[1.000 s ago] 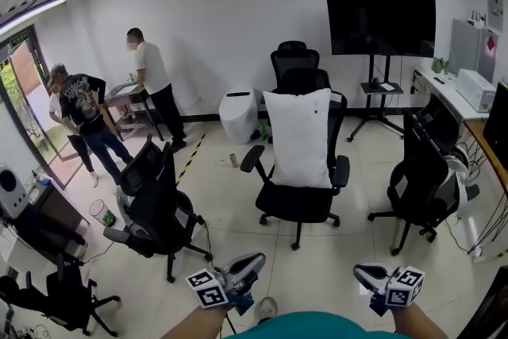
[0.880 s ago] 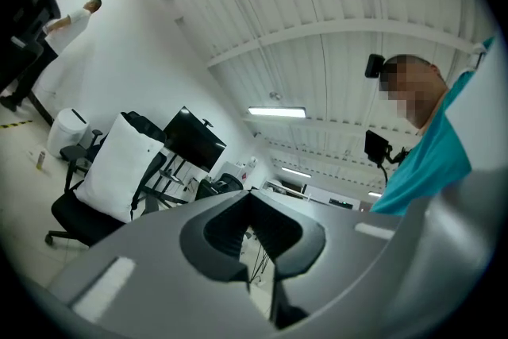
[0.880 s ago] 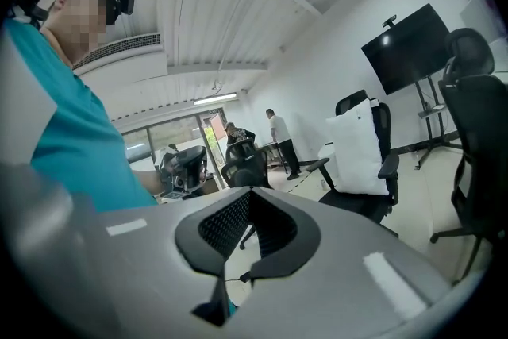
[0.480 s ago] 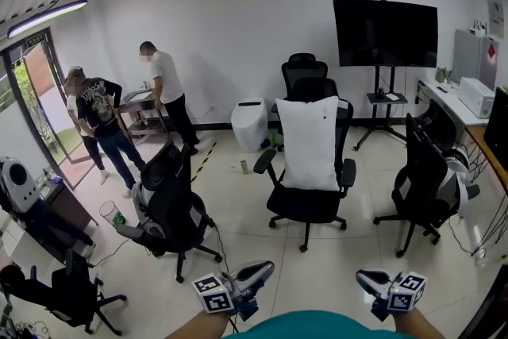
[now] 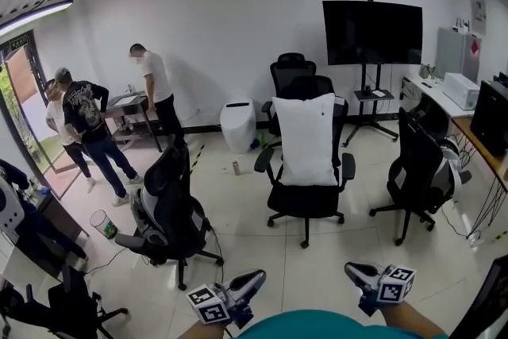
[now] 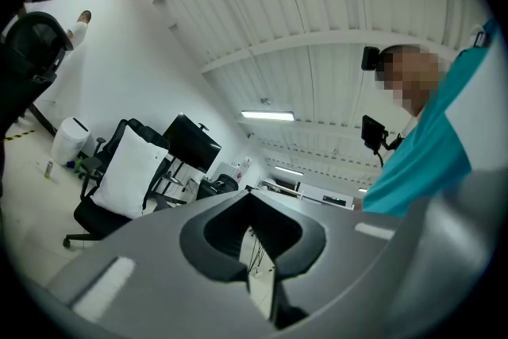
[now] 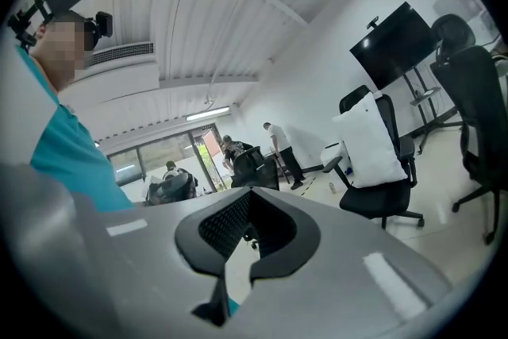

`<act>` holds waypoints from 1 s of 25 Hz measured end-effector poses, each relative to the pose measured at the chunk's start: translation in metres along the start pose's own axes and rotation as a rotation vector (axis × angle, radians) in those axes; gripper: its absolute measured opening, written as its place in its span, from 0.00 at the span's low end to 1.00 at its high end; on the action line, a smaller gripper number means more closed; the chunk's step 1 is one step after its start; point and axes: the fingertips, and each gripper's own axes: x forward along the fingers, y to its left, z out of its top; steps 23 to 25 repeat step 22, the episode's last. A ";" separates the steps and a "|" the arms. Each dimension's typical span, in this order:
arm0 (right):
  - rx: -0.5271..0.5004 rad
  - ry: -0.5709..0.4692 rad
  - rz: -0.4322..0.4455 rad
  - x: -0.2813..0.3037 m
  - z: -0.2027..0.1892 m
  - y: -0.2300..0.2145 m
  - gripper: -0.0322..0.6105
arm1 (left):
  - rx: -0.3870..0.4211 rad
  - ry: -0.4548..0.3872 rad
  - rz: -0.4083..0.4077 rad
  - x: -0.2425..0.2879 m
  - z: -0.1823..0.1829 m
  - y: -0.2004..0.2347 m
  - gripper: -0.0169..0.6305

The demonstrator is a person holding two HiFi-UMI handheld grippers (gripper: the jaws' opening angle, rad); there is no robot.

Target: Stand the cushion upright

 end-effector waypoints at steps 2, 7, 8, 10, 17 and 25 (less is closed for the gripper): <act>-0.017 0.013 -0.001 0.005 -0.001 0.007 0.05 | -0.003 -0.008 0.000 -0.005 0.003 0.003 0.04; -0.027 0.027 -0.021 0.003 -0.005 0.010 0.05 | -0.010 -0.015 -0.027 -0.004 0.004 0.000 0.04; -0.028 0.024 -0.023 0.003 -0.004 0.010 0.05 | -0.010 -0.011 -0.030 -0.004 0.003 0.000 0.04; -0.034 0.022 -0.023 0.003 -0.003 0.010 0.05 | -0.005 -0.005 -0.035 -0.002 0.002 0.000 0.04; -0.043 0.033 -0.023 -0.003 0.000 0.005 0.05 | -0.010 -0.024 -0.036 0.006 0.006 -0.001 0.04; -0.053 0.034 -0.024 -0.009 0.006 0.000 0.05 | -0.015 -0.023 -0.039 0.014 0.001 -0.004 0.04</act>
